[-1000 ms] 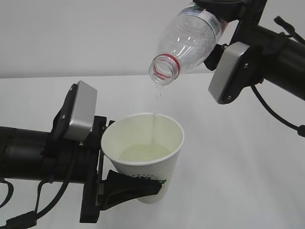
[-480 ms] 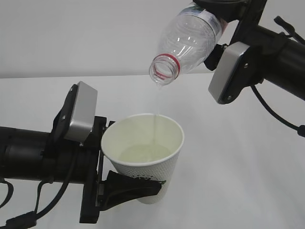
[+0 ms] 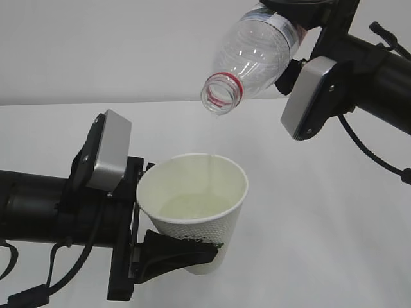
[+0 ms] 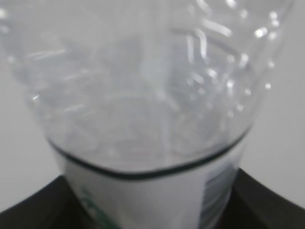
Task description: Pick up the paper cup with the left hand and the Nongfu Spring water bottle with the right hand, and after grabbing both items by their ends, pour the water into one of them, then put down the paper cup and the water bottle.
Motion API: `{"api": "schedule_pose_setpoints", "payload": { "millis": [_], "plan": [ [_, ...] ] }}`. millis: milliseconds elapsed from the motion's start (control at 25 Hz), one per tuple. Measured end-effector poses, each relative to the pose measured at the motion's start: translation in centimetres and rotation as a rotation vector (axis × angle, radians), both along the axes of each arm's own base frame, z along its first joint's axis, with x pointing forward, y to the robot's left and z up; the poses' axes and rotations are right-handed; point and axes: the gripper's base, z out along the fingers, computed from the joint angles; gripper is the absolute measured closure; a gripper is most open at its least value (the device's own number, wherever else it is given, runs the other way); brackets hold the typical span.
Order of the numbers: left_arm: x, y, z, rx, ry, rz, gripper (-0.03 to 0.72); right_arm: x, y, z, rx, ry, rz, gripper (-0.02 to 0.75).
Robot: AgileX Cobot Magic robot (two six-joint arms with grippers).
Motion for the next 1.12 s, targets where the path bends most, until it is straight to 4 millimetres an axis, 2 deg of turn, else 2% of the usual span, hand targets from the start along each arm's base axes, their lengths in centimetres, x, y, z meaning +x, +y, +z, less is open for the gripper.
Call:
{"api": "schedule_pose_setpoints", "payload": {
  "millis": [1120],
  "plan": [
    [0.00,0.00,0.00,0.000,0.000,0.000,0.160,0.00,0.00,0.00,-0.002,-0.002,0.000,0.268]
  ]
}}
